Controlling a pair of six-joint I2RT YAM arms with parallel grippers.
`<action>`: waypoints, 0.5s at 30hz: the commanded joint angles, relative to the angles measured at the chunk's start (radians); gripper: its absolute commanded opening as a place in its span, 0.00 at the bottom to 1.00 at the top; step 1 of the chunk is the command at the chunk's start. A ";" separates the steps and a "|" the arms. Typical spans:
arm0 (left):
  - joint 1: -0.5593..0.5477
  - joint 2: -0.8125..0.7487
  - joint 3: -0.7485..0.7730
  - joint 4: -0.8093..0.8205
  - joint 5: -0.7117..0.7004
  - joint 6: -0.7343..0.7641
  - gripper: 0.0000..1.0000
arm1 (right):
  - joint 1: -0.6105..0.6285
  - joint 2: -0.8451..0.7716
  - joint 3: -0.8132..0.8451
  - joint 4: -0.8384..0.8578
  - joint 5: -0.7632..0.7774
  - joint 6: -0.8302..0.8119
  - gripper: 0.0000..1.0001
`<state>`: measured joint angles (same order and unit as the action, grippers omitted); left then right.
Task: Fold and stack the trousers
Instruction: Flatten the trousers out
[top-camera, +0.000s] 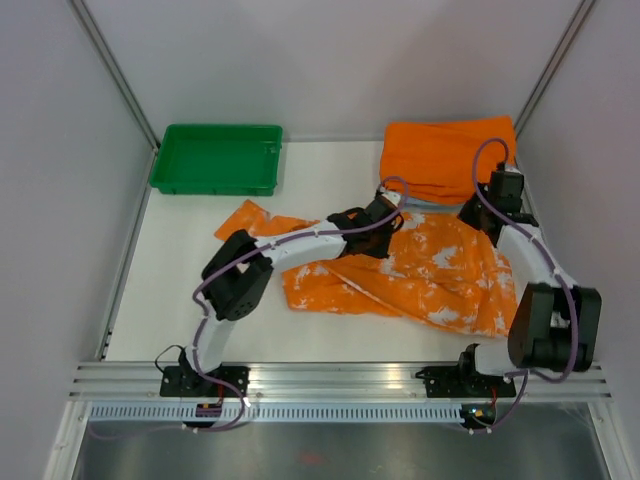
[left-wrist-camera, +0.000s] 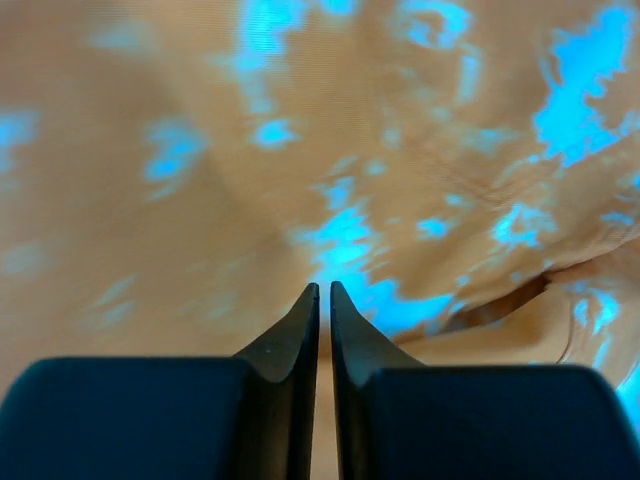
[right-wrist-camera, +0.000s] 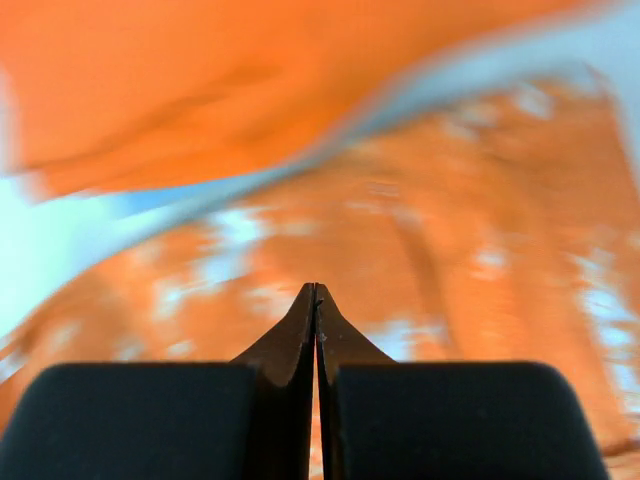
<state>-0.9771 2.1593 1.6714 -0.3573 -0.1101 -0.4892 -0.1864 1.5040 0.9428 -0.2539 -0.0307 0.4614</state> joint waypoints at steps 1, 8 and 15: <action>0.093 -0.285 -0.091 -0.075 -0.094 -0.003 0.14 | 0.123 -0.175 0.034 0.036 -0.064 -0.098 0.00; 0.231 -0.686 -0.430 -0.099 -0.211 0.039 1.00 | 0.260 -0.232 -0.025 0.039 -0.216 -0.087 0.09; 0.421 -0.966 -0.813 0.118 -0.193 0.205 1.00 | 0.375 -0.235 -0.048 0.027 -0.261 -0.098 0.29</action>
<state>-0.6472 1.2213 0.9607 -0.3599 -0.3386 -0.4095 0.1463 1.2697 0.8944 -0.2291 -0.2440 0.3870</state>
